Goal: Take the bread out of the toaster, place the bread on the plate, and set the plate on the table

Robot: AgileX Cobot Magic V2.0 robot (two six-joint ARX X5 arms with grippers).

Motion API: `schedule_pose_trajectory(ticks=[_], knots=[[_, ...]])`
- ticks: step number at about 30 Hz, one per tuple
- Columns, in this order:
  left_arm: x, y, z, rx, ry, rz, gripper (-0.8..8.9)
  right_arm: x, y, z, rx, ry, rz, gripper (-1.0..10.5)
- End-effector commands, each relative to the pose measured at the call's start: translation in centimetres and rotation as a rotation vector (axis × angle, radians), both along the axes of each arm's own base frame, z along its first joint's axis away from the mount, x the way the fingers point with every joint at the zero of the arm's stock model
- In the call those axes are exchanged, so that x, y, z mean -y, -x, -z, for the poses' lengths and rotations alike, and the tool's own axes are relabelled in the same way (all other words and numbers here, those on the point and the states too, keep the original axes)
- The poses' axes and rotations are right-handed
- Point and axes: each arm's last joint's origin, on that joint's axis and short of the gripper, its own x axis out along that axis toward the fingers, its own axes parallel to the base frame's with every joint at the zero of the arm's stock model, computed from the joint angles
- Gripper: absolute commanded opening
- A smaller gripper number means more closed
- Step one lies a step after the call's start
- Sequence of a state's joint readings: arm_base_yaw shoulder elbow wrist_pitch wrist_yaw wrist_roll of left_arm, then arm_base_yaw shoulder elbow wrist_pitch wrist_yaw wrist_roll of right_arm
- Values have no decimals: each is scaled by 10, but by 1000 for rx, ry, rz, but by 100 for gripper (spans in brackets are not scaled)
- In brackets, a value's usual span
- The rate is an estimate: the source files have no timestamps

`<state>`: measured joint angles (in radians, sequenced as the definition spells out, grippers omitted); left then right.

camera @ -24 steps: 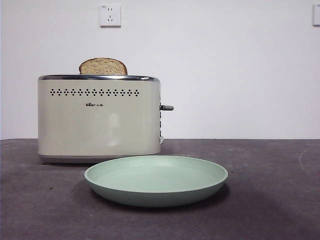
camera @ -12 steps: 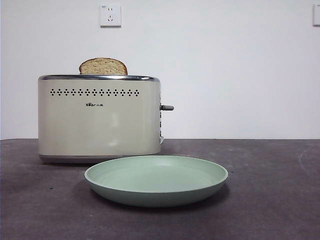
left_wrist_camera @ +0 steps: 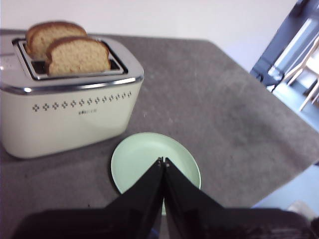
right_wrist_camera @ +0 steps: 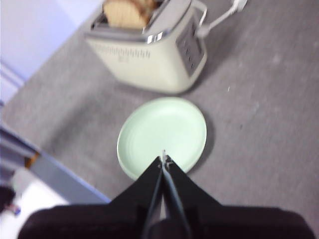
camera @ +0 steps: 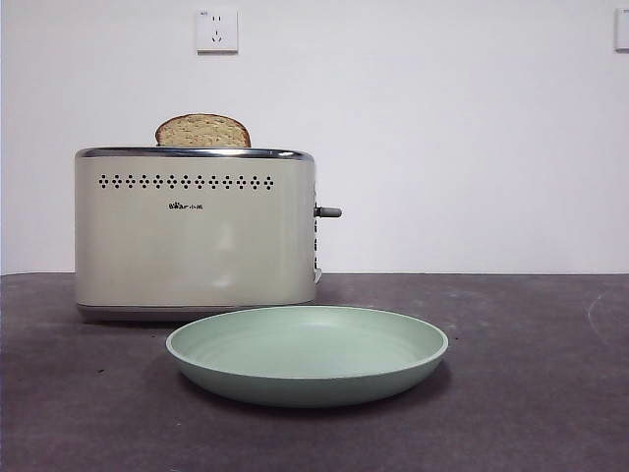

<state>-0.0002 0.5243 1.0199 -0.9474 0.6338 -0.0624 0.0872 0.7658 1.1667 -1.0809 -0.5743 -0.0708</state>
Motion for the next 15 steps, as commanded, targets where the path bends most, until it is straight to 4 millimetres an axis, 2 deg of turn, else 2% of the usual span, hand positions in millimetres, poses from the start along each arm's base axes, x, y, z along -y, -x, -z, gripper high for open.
schedule_pose_trajectory(ticks=[1,5,6,7,8,11,12,15], knots=[[0,3,-4,30,-28,18,-3,-1,1,0,27,40,-37,-11],[0,6,-9,42,-28,18,3,-1,1,0,27,39,-37,13],[0,7,-10,44,-28,18,22,-1,1,0,27,39,-37,56],[0,7,-10,45,-28,18,77,-1,1,0,27,39,-36,141],[0,7,-11,45,-28,18,181,-1,1,0,25,37,-35,273],[0,7,-11,43,-29,15,590,-1,1,-1,22,34,-30,645],[0,7,-11,43,-29,15,641,-1,1,-1,21,33,-30,698],[0,7,-11,45,-30,15,636,-1,1,-1,21,33,-30,696]])
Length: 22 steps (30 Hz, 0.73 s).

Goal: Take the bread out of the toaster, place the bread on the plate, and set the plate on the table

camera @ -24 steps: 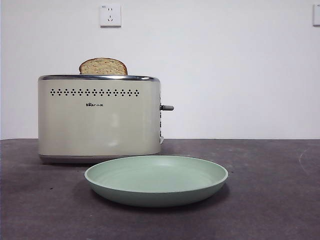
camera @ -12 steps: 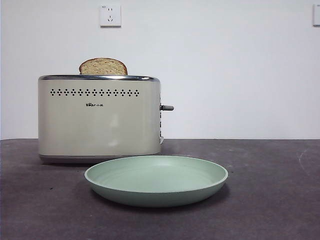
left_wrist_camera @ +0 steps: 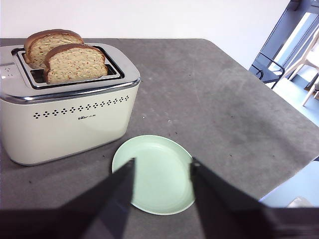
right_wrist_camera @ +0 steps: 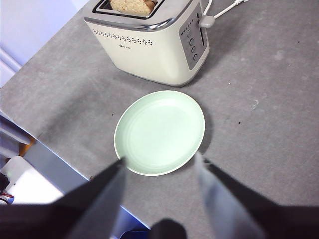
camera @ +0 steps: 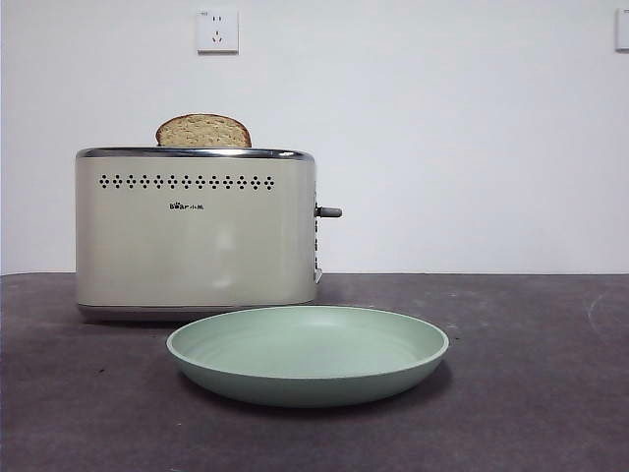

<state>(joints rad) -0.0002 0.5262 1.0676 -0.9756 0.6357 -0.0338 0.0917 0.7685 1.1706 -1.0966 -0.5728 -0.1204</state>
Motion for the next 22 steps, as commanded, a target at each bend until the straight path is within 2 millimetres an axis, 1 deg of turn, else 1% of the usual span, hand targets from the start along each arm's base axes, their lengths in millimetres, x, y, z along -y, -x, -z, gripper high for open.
schedule_pose_trajectory(ticks=[1,7,12,15,18,22], knots=[[0,0,0,10,-10,3,635,0,0,-1,6,1,0,696],[0,-4,-3,43,-25,10,634,0,-1,-1,2,1,0,694],[0,-15,-7,129,-84,36,633,0,-4,0,-7,1,0,693],[1,-30,-12,188,-108,54,633,-1,-6,1,-16,2,-1,693],[2,-50,-16,231,-119,64,633,-1,-8,2,-24,2,-1,693],[3,-85,-16,267,-133,70,633,-1,-11,2,-32,4,0,693]])
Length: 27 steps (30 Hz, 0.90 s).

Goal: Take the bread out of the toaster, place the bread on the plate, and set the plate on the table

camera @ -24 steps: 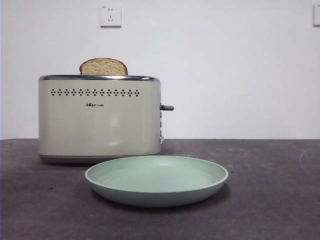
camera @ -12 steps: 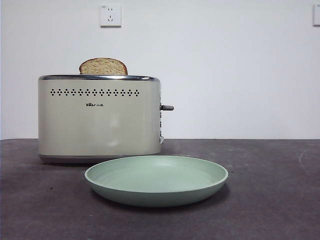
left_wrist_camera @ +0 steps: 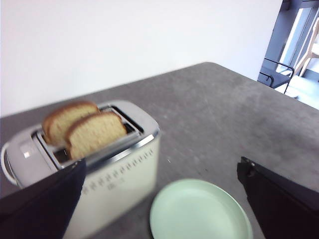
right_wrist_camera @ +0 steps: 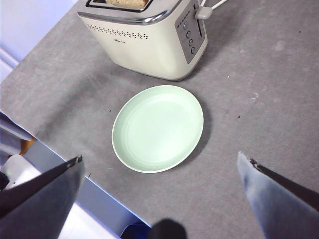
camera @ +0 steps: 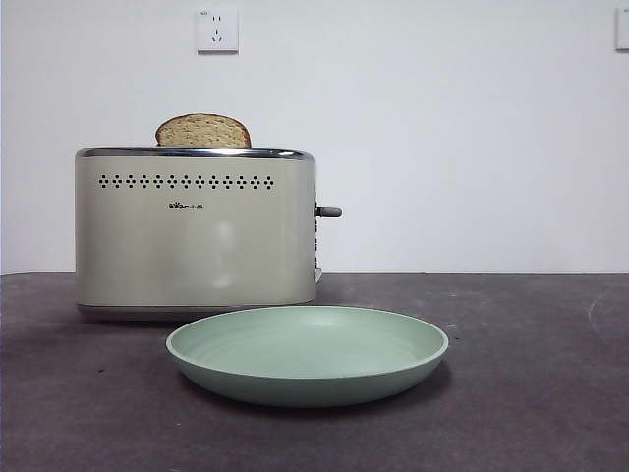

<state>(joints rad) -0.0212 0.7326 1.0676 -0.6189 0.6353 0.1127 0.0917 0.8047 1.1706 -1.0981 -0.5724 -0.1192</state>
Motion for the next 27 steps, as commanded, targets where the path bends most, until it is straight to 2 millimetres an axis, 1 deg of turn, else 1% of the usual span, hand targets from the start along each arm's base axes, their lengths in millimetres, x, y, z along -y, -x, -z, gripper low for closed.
schedule_pose_trajectory(ticks=[1,5,9,12,16,19,21,24,27], knots=[[1,-26,1,36,-27,8,633,0,-1,-1,3,1,-1,693],[2,-67,8,61,-38,11,633,-1,-4,0,-5,2,-1,693],[4,-108,20,74,-38,15,632,-1,-6,1,-13,3,-1,693],[8,-131,31,85,-47,31,626,-1,-8,2,-21,3,-2,693],[16,-158,47,115,-84,53,625,-1,-11,3,-33,4,-2,693],[22,-175,58,129,-136,35,625,-1,-14,4,-40,5,-2,693],[27,-186,62,125,-167,31,625,-2,-14,4,-44,6,-2,693],[32,-206,64,111,-169,45,625,-2,-16,5,-49,6,-2,693],[37,-221,65,84,-170,60,625,-2,-17,5,-54,7,-1,693]])
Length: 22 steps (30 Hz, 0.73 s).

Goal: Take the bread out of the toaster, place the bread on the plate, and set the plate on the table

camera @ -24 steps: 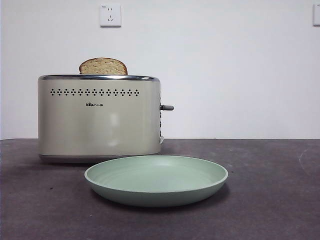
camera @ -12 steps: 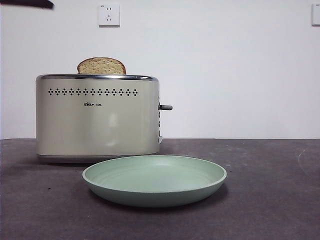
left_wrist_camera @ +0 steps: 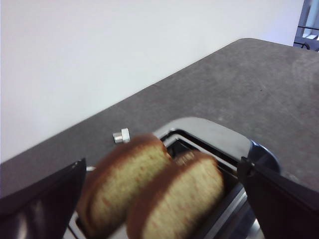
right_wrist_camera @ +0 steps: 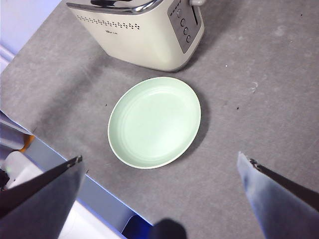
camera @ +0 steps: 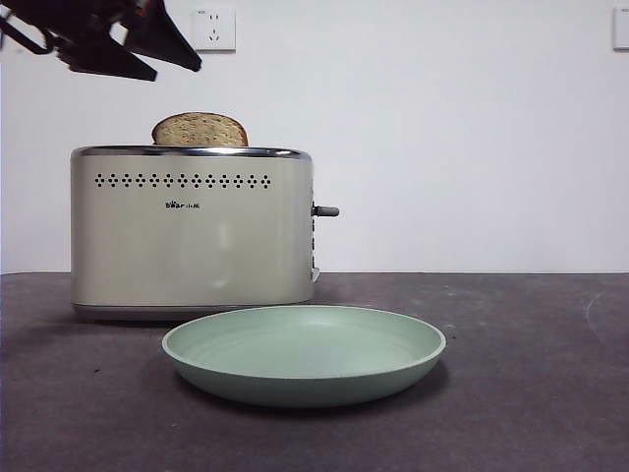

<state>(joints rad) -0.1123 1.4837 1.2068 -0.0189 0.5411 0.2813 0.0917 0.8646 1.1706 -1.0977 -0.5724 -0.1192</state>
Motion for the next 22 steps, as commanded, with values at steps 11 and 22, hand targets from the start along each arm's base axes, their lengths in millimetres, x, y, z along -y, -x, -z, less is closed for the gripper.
schedule_pose_trajectory(ticks=[11,22], knots=[[23,-24,31,-132,-133,113,601,-1,-4,0,-1,2,-1,692],[24,-24,37,-167,-156,105,172,-1,-5,1,-3,3,-1,690]])
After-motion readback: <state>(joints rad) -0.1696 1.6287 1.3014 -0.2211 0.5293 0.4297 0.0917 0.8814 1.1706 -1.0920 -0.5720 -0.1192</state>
